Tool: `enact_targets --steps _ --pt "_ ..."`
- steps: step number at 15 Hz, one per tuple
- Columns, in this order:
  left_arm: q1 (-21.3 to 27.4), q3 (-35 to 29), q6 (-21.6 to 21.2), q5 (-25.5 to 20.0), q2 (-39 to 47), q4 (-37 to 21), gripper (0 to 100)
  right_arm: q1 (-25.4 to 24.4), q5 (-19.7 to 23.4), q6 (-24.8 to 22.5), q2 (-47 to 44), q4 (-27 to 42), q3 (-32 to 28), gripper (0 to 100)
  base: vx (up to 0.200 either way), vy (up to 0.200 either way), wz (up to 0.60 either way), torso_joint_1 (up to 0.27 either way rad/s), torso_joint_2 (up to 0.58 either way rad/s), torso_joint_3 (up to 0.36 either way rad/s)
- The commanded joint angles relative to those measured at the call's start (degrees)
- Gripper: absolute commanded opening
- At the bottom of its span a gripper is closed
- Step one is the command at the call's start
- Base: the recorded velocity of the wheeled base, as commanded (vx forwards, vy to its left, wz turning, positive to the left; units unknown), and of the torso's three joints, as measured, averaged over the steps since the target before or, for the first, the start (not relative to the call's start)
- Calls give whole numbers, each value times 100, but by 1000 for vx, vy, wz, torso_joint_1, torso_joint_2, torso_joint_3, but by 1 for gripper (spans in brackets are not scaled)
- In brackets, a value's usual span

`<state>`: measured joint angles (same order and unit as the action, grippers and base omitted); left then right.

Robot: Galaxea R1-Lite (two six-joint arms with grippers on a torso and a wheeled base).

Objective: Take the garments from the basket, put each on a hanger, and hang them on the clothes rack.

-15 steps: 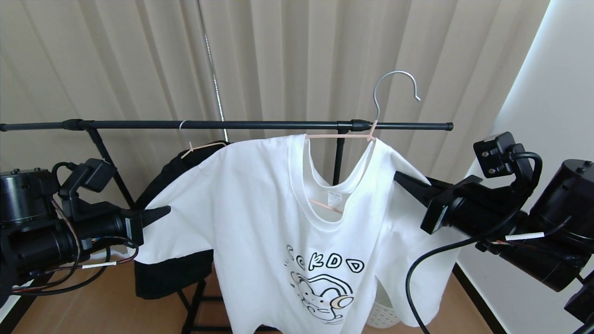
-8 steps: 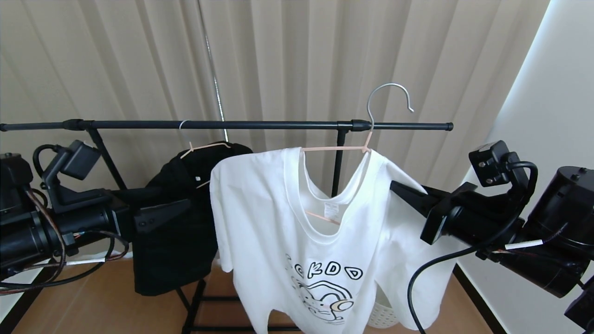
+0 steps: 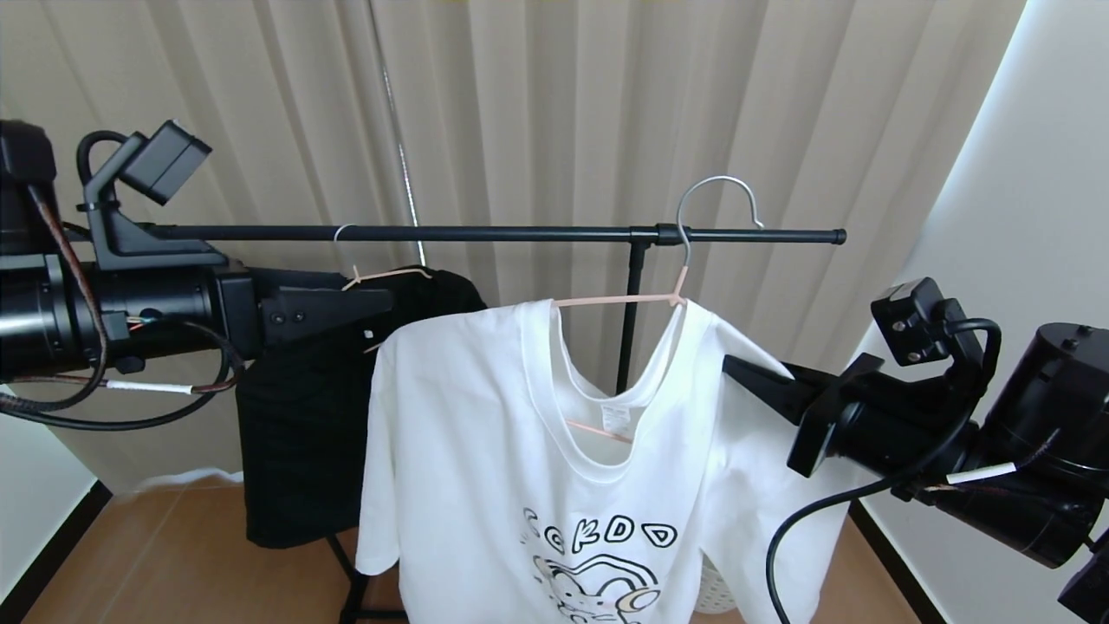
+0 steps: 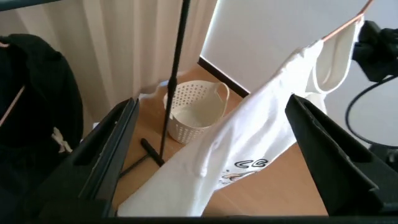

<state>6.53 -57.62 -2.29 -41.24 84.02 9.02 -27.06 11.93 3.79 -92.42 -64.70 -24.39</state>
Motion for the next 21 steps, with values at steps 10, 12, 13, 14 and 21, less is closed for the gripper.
enact_targets --steps 10,12,13,14,21 --pt "1166 -2086 -1660 -130 1380 -1895 100 -185 19 -10 -66 1 66 0 0 0 0 0 0 0" --pt "1166 -2183 -2557 -622 1354 -2238 100 -185 19 -10 -119 1 40 0 0 0 0 0 0 0" --pt "1166 -2297 -2900 -648 1372 -2581 100 -185 19 -10 -119 1 40 0 0 0 0 0 0 0" --pt "1166 -2411 -3216 -666 1372 -2880 100 -185 19 -10 -119 1 22 0 0 0 0 0 0 0" --pt "1192 -2877 -4376 -824 1688 -3846 100 -264 19 -19 -119 -8 -66 0 0 0 0 0 0 0"
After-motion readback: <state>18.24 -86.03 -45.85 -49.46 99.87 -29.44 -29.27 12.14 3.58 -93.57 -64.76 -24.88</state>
